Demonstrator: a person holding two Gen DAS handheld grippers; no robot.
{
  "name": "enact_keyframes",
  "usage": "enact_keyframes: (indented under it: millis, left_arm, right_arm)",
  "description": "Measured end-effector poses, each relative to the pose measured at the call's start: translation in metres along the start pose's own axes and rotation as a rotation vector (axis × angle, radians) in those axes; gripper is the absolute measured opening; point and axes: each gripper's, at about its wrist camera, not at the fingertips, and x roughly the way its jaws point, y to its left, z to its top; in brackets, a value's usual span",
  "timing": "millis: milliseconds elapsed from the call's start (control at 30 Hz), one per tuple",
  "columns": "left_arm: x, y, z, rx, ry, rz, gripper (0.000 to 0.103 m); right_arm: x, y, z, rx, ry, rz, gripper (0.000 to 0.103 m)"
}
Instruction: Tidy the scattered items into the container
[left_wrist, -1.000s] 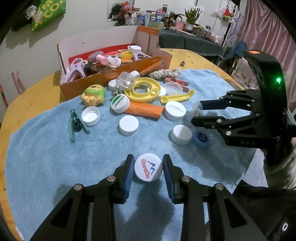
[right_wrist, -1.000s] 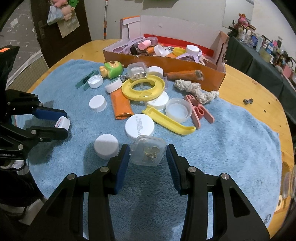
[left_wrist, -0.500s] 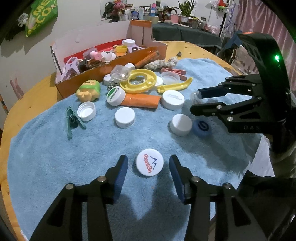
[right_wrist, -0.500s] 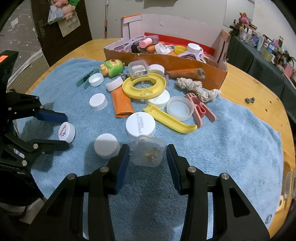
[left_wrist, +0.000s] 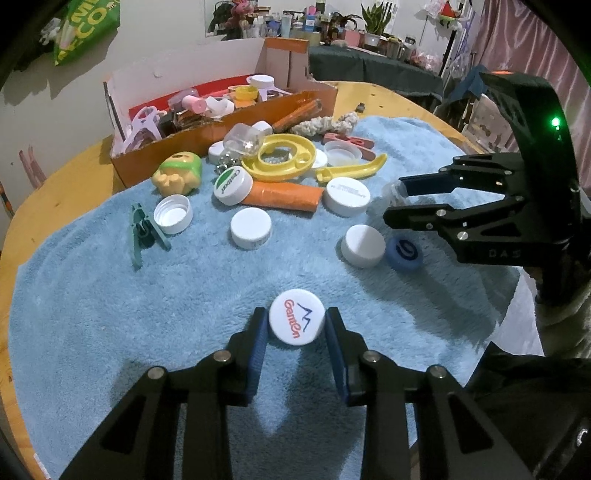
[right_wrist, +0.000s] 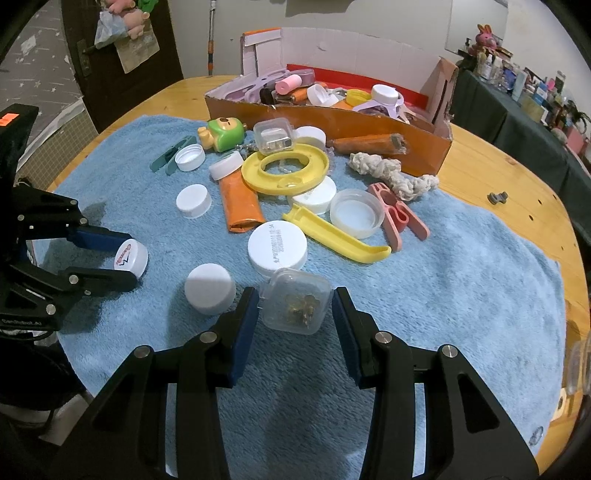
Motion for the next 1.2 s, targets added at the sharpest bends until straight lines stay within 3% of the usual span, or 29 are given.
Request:
enact_keyframes:
  millis: [300,1200]
  left_arm:
    - [-0.015,-0.001,0.002,0.007,-0.033,0.001,0.033]
    - [-0.016,0.007,-0.005,-0.014,-0.011,0.004,0.034]
  right_arm:
    - [-0.006,-0.003,0.001,0.002,-0.013,-0.007,0.04]
    - [-0.002,0.001,0.0,-0.014,0.01,0.002,0.04]
